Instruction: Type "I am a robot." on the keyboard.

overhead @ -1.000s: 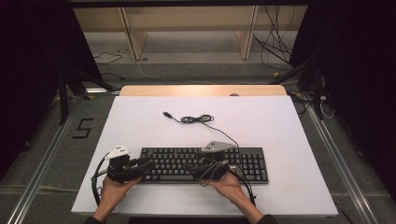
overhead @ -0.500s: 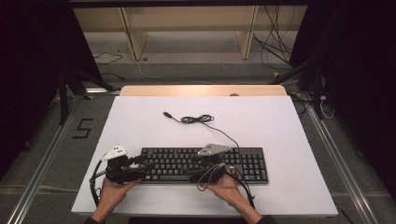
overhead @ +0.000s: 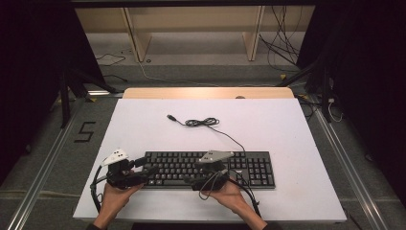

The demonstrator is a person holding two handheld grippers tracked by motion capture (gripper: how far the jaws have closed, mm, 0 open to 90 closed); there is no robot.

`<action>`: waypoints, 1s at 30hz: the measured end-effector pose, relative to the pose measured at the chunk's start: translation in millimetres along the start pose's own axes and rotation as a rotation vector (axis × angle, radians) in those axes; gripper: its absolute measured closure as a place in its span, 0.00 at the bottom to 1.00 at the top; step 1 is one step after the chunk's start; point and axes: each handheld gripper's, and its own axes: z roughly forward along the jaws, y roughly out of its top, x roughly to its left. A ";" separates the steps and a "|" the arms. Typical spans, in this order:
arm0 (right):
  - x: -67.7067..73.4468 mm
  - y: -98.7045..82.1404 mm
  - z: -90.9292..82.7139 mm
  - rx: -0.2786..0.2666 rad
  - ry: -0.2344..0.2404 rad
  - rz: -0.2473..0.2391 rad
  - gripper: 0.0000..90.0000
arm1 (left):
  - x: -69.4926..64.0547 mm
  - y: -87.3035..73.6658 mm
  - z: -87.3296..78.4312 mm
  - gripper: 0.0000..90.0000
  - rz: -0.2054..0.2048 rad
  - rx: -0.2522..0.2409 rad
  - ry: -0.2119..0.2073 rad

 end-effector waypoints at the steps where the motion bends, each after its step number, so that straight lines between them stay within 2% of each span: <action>1: 0.5 -0.1 0.3 0.001 0.000 0.001 0.40 | 0.0 0.0 -0.2 0.38 -0.002 -0.001 0.001; 7: 2.1 -0.9 1.6 0.007 0.009 0.001 0.43 | 1.1 -0.2 -0.2 0.36 -0.004 -0.001 0.006; 11: 3.0 -1.9 2.8 0.011 0.018 -0.004 0.48 | 1.5 0.0 -1.0 0.34 -0.008 -0.008 0.006; 17: 4.5 -3.5 3.6 0.016 0.022 -0.011 0.67 | 2.5 0.0 -1.5 0.33 -0.010 -0.012 0.013; 21: 5.8 -5.6 6.0 0.038 0.016 -0.019 0.79 | 2.7 -0.1 -1.5 0.32 -0.009 -0.014 0.008; 30: 8.9 -9.4 12.4 0.076 0.020 -0.038 0.96 | 3.2 -0.1 -1.7 0.32 -0.006 -0.013 0.010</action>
